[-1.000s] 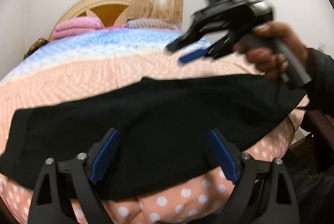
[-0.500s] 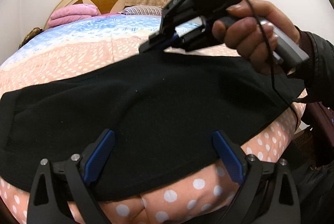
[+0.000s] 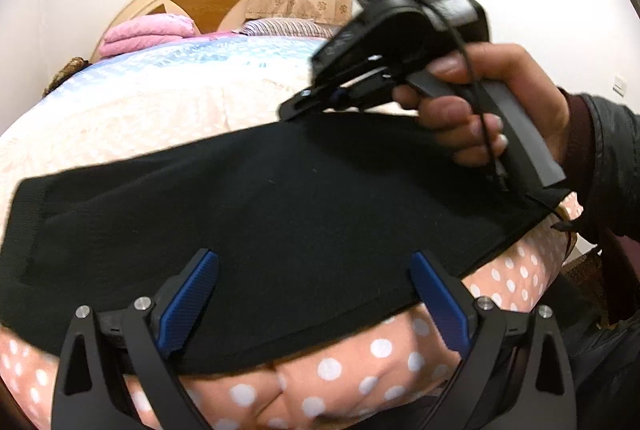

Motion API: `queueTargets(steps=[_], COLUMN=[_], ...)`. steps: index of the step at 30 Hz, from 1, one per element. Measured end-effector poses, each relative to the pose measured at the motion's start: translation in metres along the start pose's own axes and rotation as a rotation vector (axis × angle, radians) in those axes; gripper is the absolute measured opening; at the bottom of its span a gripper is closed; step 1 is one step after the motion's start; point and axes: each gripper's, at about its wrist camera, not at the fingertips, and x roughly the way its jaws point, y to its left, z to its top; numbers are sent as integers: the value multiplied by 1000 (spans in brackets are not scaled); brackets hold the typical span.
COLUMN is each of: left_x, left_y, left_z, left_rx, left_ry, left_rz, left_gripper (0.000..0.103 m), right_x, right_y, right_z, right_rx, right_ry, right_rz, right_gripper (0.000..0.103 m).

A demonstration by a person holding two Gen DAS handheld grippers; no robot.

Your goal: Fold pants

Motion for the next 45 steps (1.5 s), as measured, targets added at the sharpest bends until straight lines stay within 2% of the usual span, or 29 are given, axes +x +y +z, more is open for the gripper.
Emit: queueTargets(steps=[1,2,6,9,12,15,16,20,23,26,28,30,32,36,39,42,44,45], left_x=[-6,-11,-24,-21,-18,-16,-16,-26,-38,-39,-34,-29,-27,-27,-28,-27,-25,-24], left_y=[3,7,35,55,62,48,46,46,61,86,102,102,97,100,102,103,106,107], left_z=[1,1,3,-4,-12,-13,-13,-4,2,-2,-10,-13,-12,-12,-14,-11,-8,-8], left_rx=[1,-2,-69,-126,-130,-91,-88,-93,-102,-173,-219,-189,-165,-184,-190,-190,-200,-206], left_ry=[-14,-27,-54,-25,0,13,17,-10,-43,-22,8,8,14,17,19,40,51,54], left_rz=[16,32,98,132,168,205,213,236,322,392,426,458,471,480,478,484,482,482], left_gripper=[99,99,100,99,99,100,100,100,100,103,103,103,103,103,103,103,103,103], right_x=[-10,-23,-74,-94,-93,-72,-72,-84,-99,-89,-89,-94,-103,-123,-132,-145,-152,-153], right_y=[-2,-1,7,17,22,16,15,16,20,11,3,1,-1,-15,-33,-50,-52,-54], right_z=[-4,-9,-45,-87,-125,-158,-165,-166,-168,-172,-177,-179,-180,-183,-185,-188,-189,-189], right_rx=[-19,-44,-131,-207,-252,-269,-287,-266,-288,-270,-254,-234,-210,-187,-139,-85,-88,-92], right_ry=[-18,-40,-90,-66,-13,64,27,3,-44,-7,-28,-32,-57,-117,-127,-155,-192,-200], right_rz=[-23,-38,-14,16,41,9,4,8,19,-47,-24,-13,-16,-101,-128,-110,-166,-200], right_gripper=[25,39,41,41,41,41,41,41,41,41,41,41,41,42,43,43,44,48])
